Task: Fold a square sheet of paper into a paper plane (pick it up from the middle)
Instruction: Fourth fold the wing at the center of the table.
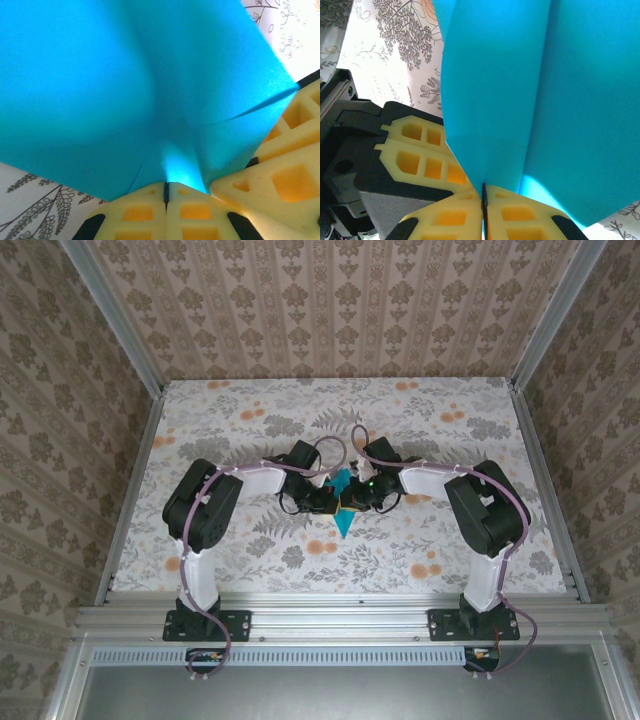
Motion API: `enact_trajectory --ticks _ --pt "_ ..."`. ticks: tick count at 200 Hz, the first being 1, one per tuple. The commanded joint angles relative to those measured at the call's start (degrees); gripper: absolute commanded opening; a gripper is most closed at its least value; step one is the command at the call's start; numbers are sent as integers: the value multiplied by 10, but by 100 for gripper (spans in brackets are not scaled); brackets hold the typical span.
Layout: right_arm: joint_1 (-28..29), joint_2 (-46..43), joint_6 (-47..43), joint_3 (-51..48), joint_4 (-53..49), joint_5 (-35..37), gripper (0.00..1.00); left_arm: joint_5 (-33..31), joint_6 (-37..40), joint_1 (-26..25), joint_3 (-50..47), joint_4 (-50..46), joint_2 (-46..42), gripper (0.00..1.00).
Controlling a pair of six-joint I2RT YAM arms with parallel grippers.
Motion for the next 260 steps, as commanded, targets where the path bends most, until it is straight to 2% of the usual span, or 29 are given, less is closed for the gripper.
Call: enact_trajectory --ticks 1,20,260 --pt "4 20 20 -9 43 -30 11 -64 0 5 -31 -13 21 3" --pt "3 23 27 -13 53 -34 11 -58 -4 8 -35 -4 18 0" --pt "-3 43 54 -47 98 -39 11 6 -46 34 -77 90 -3 0"
